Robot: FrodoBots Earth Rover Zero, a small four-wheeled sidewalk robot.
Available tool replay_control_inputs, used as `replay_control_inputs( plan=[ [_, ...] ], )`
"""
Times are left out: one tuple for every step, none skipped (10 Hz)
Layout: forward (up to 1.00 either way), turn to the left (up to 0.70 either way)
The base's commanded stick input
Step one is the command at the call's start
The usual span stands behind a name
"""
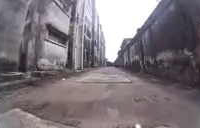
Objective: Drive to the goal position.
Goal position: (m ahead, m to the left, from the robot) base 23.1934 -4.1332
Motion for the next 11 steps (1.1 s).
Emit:
replay_control_inputs(
  plan=[
    [0.30, 0.00],
    [0.30, 0.00],
    [0.30, 0.00],
    [0.30, 0.00],
    [0.30, 0.00],
    [0.30, 0.00],
    [0.30, 0.00],
    [0.30, 0.00],
    [0.30, 0.00],
    [0.30, 0.00],
    [0.30, 0.00]
  ],
)
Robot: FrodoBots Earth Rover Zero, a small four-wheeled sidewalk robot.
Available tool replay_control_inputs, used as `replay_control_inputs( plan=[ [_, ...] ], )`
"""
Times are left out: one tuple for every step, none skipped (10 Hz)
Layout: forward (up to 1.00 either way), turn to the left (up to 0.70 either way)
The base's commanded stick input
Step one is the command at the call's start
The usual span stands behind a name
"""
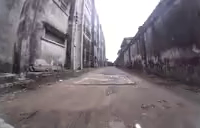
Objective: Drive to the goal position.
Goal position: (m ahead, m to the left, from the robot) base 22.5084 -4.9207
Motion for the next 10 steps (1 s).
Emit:
replay_control_inputs(
  plan=[
    [0.30, 0.00],
    [0.30, 0.00],
    [0.30, 0.00],
    [0.30, 0.00],
    [0.30, 0.00],
    [0.30, 0.00],
    [0.30, 0.00],
    [0.30, 0.00],
    [0.30, 0.00],
    [0.30, 0.00]
  ],
)
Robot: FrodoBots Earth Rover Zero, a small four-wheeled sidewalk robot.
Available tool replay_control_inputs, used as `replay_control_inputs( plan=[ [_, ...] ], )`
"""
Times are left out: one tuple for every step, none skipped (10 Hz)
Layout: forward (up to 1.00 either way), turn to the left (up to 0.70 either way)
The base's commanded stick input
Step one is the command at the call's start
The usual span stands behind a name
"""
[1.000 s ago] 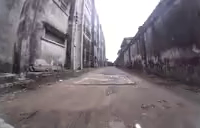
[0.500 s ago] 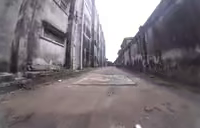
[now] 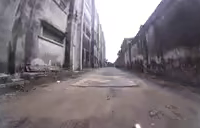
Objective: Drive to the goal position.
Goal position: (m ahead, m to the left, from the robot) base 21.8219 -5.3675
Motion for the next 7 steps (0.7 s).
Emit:
replay_control_inputs(
  plan=[
    [0.30, 0.00],
    [0.30, 0.00],
    [0.30, 0.00],
    [0.30, 0.00],
    [0.30, 0.00],
    [0.30, 0.00],
    [0.30, 0.00]
  ],
)
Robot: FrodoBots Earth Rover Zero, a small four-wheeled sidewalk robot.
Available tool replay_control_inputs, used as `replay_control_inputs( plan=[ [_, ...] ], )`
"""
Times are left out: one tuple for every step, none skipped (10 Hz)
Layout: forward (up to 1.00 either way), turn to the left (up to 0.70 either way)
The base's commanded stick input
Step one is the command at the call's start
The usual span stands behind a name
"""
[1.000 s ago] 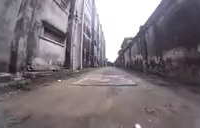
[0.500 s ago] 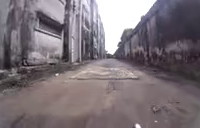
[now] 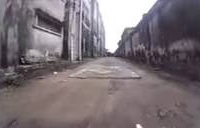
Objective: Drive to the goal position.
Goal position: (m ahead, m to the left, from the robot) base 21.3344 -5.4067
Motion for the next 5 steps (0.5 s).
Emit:
replay_control_inputs(
  plan=[
    [0.30, 0.00],
    [0.30, 0.00],
    [0.30, 0.00],
    [0.30, 0.00],
    [0.30, 0.00]
  ],
)
